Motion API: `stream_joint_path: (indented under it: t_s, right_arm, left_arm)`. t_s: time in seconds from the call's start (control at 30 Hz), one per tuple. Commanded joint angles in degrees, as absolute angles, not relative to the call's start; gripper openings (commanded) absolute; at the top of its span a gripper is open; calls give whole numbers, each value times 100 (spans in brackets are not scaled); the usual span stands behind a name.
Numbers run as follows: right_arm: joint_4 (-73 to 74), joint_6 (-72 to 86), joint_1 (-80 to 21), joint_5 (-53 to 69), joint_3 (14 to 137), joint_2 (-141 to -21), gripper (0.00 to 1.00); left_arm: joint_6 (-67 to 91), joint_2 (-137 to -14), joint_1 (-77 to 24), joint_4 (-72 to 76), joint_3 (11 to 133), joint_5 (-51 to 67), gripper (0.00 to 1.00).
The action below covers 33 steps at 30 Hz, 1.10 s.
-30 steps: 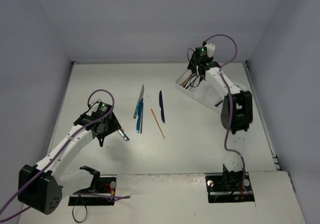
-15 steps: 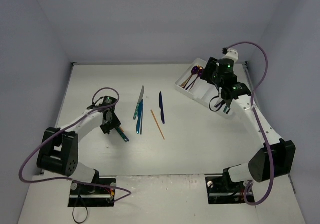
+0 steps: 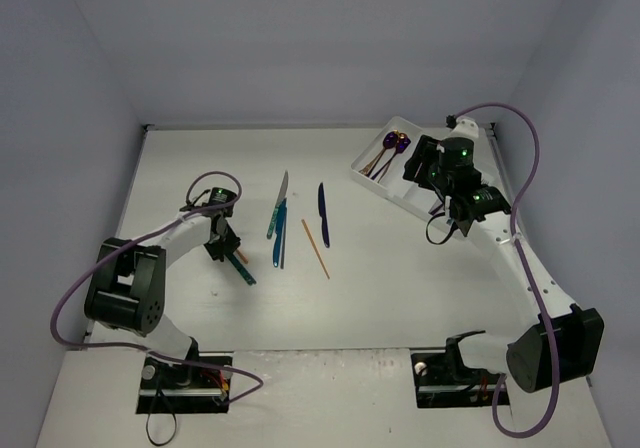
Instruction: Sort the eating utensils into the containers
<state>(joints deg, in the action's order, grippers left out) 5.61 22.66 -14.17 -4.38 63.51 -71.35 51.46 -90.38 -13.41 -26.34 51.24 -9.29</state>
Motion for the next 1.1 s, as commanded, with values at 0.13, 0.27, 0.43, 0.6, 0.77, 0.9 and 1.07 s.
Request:
stream_joint_path:
  t_s: [0.13, 0.27, 0.43, 0.6, 0.77, 0.9, 1.07]
  right_arm:
    - [264, 2213, -1406, -311, 6363, -7073, 54]
    - [257, 2215, -1406, -264, 6355, -7066, 54]
    - [264, 2197, -1406, -255, 6346, -7031, 54]
    - [257, 2182, -1404, -231, 6346, -7009, 54]
    - [262, 2145, -1399, -247, 6327, -6966, 54]
    - [262, 2127, -1406, -272, 6287, -6895, 54]
    - [264, 2105, -1406, -299, 6267, -6895, 55]
  left_arm:
    - [4980, -8552, -1296, -2698, 5219, -1155, 29]
    - [4722, -8213, -1301, -2716, 5313, -1283, 46]
    - [4249, -8068, -1194, -2683, 5531, -1523, 42]
    - [4017, -8569, -1086, -2486, 5784, -1337, 39]
    - [3938, -9059, -1037, -2437, 6030, -1228, 36]
    - [3999, -9251, -1020, -2478, 6135, -1142, 34]
    - [4082, -9351, -1020, -2404, 6113, -1025, 30]
